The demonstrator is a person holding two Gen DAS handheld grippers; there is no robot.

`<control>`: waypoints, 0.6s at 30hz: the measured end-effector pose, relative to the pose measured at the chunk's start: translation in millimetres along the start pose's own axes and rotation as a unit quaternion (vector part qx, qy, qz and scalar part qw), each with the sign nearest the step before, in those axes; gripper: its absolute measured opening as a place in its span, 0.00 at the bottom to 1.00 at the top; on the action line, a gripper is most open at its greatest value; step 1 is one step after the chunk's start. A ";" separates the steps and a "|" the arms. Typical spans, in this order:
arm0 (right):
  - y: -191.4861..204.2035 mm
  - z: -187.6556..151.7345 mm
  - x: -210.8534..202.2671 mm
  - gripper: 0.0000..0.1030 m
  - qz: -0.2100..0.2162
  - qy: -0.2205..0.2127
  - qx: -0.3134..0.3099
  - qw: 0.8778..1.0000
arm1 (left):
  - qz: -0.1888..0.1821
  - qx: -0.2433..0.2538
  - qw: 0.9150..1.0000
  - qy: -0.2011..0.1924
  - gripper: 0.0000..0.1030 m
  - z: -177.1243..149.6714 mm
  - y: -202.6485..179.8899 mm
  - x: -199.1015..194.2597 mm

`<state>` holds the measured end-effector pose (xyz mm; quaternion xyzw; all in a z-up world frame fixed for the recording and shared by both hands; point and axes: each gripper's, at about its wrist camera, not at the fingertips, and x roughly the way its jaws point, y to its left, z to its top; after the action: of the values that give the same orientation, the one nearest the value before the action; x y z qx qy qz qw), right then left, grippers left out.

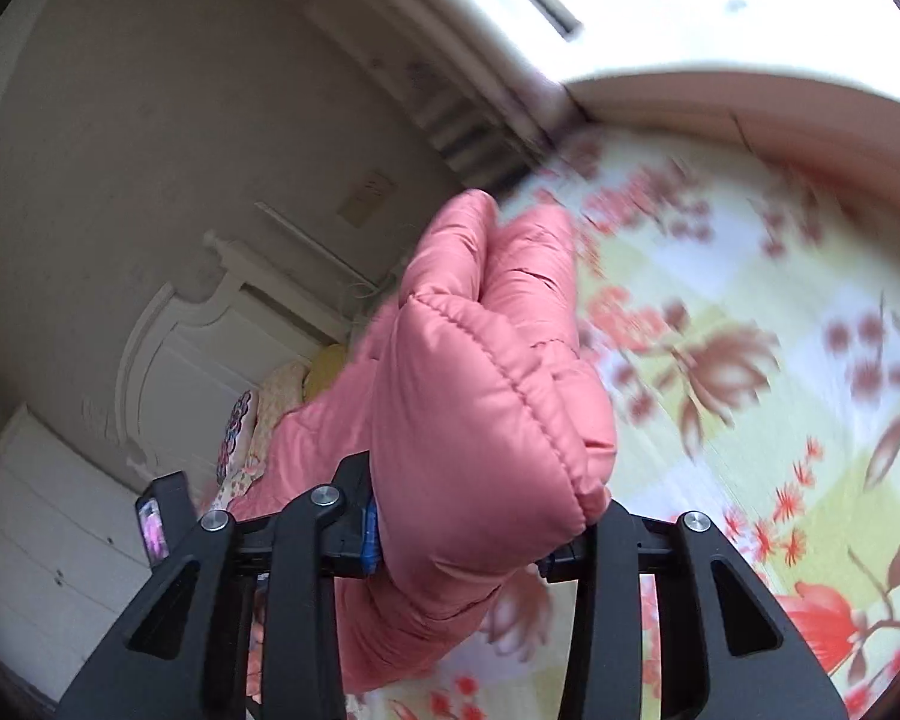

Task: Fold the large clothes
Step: 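Grasp the end of the folded pink bundle with the right tool and lift it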

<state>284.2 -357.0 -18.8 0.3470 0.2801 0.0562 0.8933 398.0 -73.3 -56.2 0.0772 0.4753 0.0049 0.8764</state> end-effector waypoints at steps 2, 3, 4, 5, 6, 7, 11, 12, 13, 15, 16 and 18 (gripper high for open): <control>31.9 4.9 -5.7 0.36 0.008 -0.013 -0.051 0.999 | -0.005 -0.006 1.000 0.003 0.98 -0.4 2.9 1.1; 44.6 6.5 -6.4 0.36 0.012 -0.016 -0.071 0.997 | -0.007 -0.007 1.000 0.004 0.98 -0.6 3.2 1.3; 59.7 7.7 -6.6 0.36 0.017 -0.019 -0.096 0.995 | -0.008 -0.008 1.000 0.004 0.98 -0.8 3.7 1.6; 77.8 7.3 -7.1 0.36 0.025 -0.022 -0.125 0.992 | -0.008 -0.011 1.000 0.004 0.98 -0.8 4.6 1.9; 92.3 6.5 -5.9 0.36 0.033 -0.022 -0.148 0.988 | -0.010 -0.012 1.000 0.005 0.98 -1.0 5.6 2.3; 108.2 4.7 -4.0 0.36 0.041 -0.020 -0.174 0.984 | -0.014 -0.015 1.000 0.006 0.98 -1.5 7.3 2.7; 156.0 -8.6 9.3 0.36 0.069 0.002 -0.253 0.965 | -0.020 -0.021 1.000 0.002 0.98 -3.1 9.7 3.3; 162.9 -14.7 13.6 0.36 0.079 0.015 -0.271 0.959 | -0.020 -0.021 1.000 0.001 0.98 -3.3 9.4 3.3; 171.6 -20.9 21.6 0.36 0.084 0.024 -0.290 0.953 | -0.017 -0.021 1.000 -0.003 0.98 -4.1 8.7 2.7; 179.9 -27.2 34.2 0.36 0.076 0.030 -0.311 0.947 | -0.017 -0.016 1.000 -0.007 0.98 -4.0 8.4 1.1; 182.5 -28.2 36.2 0.36 0.071 0.026 -0.317 0.945 | -0.019 -0.015 1.000 -0.009 0.98 -3.5 11.2 -1.3; 183.0 -26.9 35.2 0.36 0.064 0.020 -0.322 0.944 | -0.021 -0.021 1.000 -0.009 0.98 -3.7 19.8 -7.8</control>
<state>316.4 -193.0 68.0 0.0569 0.2420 0.2070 0.9462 391.9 -53.9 -49.0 0.0487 0.4691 -0.0044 0.8818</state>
